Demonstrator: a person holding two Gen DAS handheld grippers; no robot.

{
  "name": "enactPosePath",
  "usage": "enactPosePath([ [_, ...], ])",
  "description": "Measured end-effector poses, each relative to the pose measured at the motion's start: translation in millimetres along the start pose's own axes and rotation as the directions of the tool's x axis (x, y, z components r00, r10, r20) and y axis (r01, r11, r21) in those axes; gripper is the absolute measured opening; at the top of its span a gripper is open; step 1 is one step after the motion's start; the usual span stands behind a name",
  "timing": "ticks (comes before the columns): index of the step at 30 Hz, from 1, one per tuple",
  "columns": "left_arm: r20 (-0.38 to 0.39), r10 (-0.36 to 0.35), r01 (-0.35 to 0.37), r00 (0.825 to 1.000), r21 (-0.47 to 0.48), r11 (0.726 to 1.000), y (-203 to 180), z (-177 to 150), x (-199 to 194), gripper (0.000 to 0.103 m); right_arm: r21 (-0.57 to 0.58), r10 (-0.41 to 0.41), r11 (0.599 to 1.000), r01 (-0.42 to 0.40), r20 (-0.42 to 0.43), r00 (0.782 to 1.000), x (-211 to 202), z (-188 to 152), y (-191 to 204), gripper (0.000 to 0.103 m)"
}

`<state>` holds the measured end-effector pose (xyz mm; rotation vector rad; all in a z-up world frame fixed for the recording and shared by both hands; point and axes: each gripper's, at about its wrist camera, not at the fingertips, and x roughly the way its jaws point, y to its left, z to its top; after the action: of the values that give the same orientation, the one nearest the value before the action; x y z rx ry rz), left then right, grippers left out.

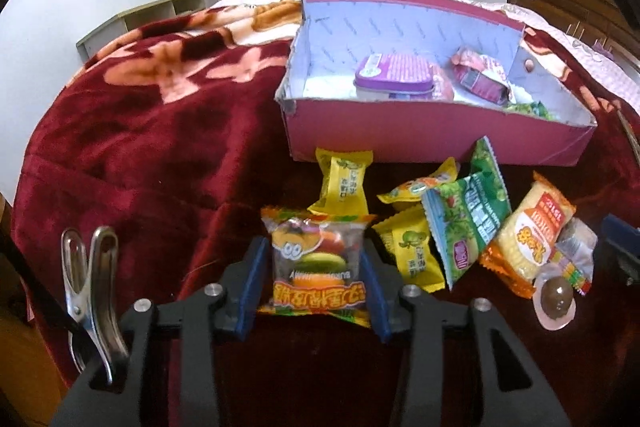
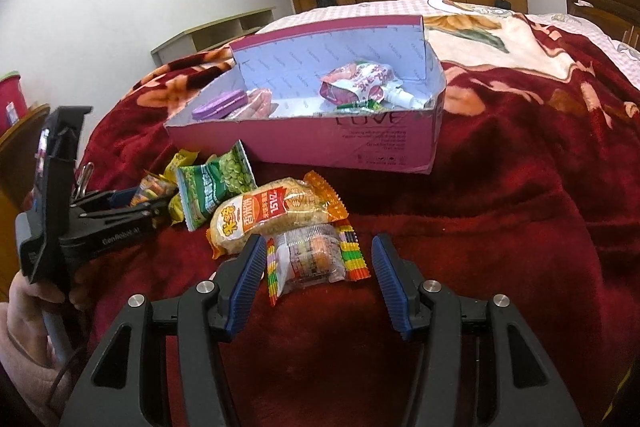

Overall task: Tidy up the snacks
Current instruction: 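Close the left tool on the burger gummy bag, then hold the gummy bag with the left tool while the right tool reaches the clear candy-stick bag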

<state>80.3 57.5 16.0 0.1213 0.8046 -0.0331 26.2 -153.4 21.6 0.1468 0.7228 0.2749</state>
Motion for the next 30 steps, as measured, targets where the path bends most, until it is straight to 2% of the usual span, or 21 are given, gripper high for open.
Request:
enactPosePath([
  [3, 0.022, -0.029, 0.029, 0.999, -0.020, 0.999, 2, 0, -9, 0.044, -0.005, 0.002, 1.000, -0.002, -0.011, 1.000, 3, -1, 1, 0.067],
  [7, 0.056, -0.073, 0.076, 0.996, -0.057, 0.995, 4, 0, -27, 0.044, -0.023, 0.005, 1.000, -0.006, -0.023, 1.000, 6, -2, 5, 0.067],
  [12, 0.100, -0.174, 0.184, 0.980, -0.091, 0.979, -4, -2, -52, 0.044, -0.008, -0.002, 1.000, 0.002, -0.040, 0.999, 11, -2, 2, 0.067],
  [17, 0.107, -0.251, 0.263, 0.962, -0.115, 0.958, -17, -7, -57, 0.045, -0.019, -0.015, 1.000, 0.014, -0.053, 0.998, 17, -2, 4, 0.067],
  [25, 0.096, -0.262, 0.272, 0.960, -0.123, 0.954, -30, -15, -43, 0.045, -0.028, -0.039, 0.999, 0.037, -0.078, 0.996, 27, -4, 6, 0.066],
  [30, 0.071, -0.243, 0.250, 0.968, -0.116, 0.961, -35, -22, -31, 0.045, -0.009, -0.057, 0.998, 0.057, -0.066, 0.996, 28, -5, 2, 0.053],
])
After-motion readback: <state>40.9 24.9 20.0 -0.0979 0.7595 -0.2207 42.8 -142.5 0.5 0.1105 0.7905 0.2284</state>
